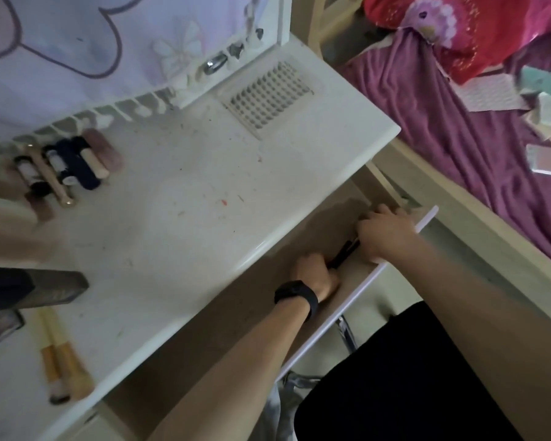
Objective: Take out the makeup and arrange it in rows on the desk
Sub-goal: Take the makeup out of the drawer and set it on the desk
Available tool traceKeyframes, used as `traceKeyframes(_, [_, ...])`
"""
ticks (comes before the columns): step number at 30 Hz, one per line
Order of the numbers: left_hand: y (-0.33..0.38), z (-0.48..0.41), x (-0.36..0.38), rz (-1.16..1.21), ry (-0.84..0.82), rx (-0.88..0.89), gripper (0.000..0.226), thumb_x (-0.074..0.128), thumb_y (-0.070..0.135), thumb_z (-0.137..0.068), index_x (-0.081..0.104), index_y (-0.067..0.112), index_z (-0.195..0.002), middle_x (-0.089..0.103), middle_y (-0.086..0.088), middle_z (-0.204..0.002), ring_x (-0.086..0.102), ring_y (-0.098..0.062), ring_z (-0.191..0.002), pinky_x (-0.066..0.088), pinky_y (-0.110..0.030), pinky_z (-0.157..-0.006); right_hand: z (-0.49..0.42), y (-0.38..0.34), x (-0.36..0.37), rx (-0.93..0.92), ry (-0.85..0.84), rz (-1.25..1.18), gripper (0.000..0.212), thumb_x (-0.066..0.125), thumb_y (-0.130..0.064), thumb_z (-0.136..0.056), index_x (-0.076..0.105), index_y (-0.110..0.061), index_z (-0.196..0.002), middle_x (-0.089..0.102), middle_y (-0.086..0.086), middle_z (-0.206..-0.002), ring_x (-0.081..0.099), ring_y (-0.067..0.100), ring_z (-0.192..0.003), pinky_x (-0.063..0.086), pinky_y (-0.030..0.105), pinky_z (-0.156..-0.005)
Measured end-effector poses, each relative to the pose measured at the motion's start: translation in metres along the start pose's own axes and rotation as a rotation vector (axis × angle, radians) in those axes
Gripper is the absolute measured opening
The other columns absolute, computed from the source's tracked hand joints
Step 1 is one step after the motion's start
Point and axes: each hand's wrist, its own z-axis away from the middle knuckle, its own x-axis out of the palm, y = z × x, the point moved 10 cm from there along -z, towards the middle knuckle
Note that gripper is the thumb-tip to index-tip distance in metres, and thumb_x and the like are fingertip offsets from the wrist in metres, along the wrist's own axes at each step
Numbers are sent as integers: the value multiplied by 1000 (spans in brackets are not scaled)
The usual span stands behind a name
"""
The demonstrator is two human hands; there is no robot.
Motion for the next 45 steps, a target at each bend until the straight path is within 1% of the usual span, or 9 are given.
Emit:
traceKeyframes(9, [-1,-2,1,29,-83,1,33,55,37,-99,65,7,-105,66,-12,-105,64,-29,-91,54,-37,-78,-7,-7,7,-8,-71,117,50,51,-38,-92,47,-32,-141,46,2,-143,32,26,-135,31,40,-104])
traceKeyframes(17, [-11,27,-5,-54,-156,43,25,49,35,-102,56,11,-101,59,-7,-101,59,-26,-87,50,-37,-74,14,-10,-9,-61,3,127,19,61,-27,-86,61,-27,-105,61,-2,-112,49,22,-117,36,37,-94])
traceKeyframes(20, [-22,45,-14,80,-131,46,27,51,37,-101,62,14,-109,64,-4,-105,62,-22,-94,52,-36,-81,46,-3,-36,-68,183,-126,6,53,-25,-96,56,-22,-101,63,-1,-99,56,22,-92,37,33,-78])
traceKeyframes(25, [-16,94,-53,636,6,119,20,58,22,-100,70,7,-94,69,4,-81,62,-4,-69,49,-16,-70,126,14,-42,124,453,-1201,10,54,-26,-102,55,-23,-112,62,-7,-95,57,6,-80,41,17,-65])
traceKeyframes(28, [-6,127,-74,733,23,170,19,61,24,-99,72,10,-94,72,4,-83,64,-3,-70,50,-13,-70,142,-17,-10,146,329,-1815,23,66,-14,-95,60,-11,-117,69,1,-104,68,18,-92,57,38,-84])
traceKeyframes(30, [-2,149,-86,701,39,207,21,62,27,-97,74,10,-99,74,3,-85,65,-3,-73,51,-14,-71,150,-38,-9,112,271,-2074,28,69,-10,-92,61,-6,-119,71,11,-104,71,26,-89,57,39,-80])
traceKeyframes(37, [-20,220,-134,595,193,216,15,65,31,-95,76,22,-100,76,6,-88,70,-12,-85,56,-29,-81,196,-87,-64,-80,281,-2165,22,71,-14,-92,63,-11,-112,77,9,-101,74,33,-92,57,45,-85])
traceKeyframes(42, [-40,257,-203,494,352,234,12,66,32,-94,77,26,-91,74,13,-82,66,-1,-76,50,-17,-70,207,-127,-126,-241,300,-2051,19,65,-14,-96,63,-13,-115,78,8,-90,75,23,-81,59,36,-78])
traceKeyframes(45, [-47,273,-255,489,438,281,11,67,35,-93,75,30,-89,72,14,-79,67,-6,-71,55,-25,-71,189,-148,-154,-241,326,-2011,19,67,-17,-95,64,-15,-113,78,7,-90,74,21,-83,58,35,-79])
